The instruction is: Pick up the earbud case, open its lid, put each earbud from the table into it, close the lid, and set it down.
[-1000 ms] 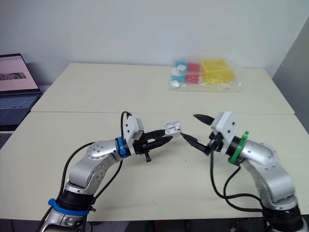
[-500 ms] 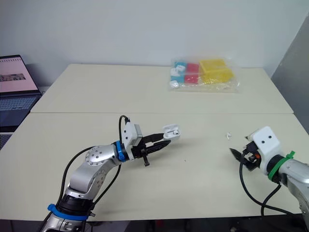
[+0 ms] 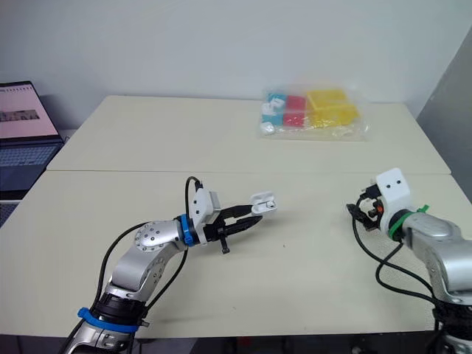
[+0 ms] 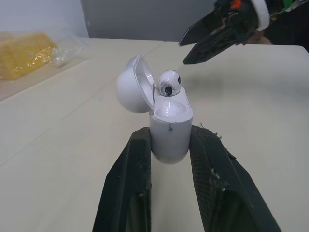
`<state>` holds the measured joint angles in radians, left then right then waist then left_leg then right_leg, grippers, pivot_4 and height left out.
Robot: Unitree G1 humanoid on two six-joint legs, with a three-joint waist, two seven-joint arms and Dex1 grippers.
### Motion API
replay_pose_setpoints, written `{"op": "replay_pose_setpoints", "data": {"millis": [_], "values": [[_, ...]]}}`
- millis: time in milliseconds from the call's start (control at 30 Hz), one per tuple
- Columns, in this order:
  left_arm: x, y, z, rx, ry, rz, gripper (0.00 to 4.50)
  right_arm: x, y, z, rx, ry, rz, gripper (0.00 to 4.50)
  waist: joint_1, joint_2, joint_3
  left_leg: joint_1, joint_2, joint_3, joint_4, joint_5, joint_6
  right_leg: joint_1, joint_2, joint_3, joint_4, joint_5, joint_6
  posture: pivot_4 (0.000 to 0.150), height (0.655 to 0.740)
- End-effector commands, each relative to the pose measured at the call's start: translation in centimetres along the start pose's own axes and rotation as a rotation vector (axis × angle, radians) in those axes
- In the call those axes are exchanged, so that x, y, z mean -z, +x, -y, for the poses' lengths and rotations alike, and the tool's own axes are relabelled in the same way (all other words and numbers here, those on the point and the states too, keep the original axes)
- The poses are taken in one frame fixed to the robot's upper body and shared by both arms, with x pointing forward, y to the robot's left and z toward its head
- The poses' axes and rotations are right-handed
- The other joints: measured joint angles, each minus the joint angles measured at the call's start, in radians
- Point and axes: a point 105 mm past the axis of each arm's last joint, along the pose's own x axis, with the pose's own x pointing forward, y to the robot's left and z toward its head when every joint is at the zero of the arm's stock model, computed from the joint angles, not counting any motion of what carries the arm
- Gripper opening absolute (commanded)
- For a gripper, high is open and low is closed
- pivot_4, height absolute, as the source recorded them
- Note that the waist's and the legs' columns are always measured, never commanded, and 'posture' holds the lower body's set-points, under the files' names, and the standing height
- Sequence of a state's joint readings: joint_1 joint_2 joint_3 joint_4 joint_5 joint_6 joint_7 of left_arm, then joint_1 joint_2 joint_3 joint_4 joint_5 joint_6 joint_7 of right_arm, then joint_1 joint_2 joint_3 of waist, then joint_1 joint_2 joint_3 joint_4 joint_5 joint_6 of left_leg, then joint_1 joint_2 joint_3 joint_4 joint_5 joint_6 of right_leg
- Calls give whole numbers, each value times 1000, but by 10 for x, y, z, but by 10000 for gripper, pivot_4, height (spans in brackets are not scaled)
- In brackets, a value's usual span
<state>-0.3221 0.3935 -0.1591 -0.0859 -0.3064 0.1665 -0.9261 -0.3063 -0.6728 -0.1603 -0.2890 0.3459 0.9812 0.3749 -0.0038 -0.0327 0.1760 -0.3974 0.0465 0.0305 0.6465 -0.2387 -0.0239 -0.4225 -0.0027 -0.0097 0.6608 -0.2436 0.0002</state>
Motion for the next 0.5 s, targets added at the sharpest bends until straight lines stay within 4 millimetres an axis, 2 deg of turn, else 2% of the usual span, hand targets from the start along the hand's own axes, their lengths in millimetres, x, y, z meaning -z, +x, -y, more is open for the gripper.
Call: {"op": "replay_pose_setpoints", "data": {"millis": [33, 300, 500], "values": [[-13, 1, 2, 6, 46, 33, 7724, -4, 15, 12, 73, 11, 19, 36458, 0, 0, 0, 0, 0, 0, 0, 0, 0, 0, 0, 0, 0, 0, 0, 1500, 7400], [-15, 1, 3, 7, 49, 28, 7724, 10, 43, 15, 95, 103, -17, 36458, -1, 0, 0, 0, 0, 0, 0, 0, 0, 0, 0, 0, 1, 0, 0, 1500, 7400], [-16, 0, 5, 9, 49, 24, 7724, 26, 48, 9, 65, 127, -70, 36458, -1, 0, 0, 1, 0, 0, 0, 0, 0, 0, 0, 0, 1, 0, 0, 1500, 7400]]}}
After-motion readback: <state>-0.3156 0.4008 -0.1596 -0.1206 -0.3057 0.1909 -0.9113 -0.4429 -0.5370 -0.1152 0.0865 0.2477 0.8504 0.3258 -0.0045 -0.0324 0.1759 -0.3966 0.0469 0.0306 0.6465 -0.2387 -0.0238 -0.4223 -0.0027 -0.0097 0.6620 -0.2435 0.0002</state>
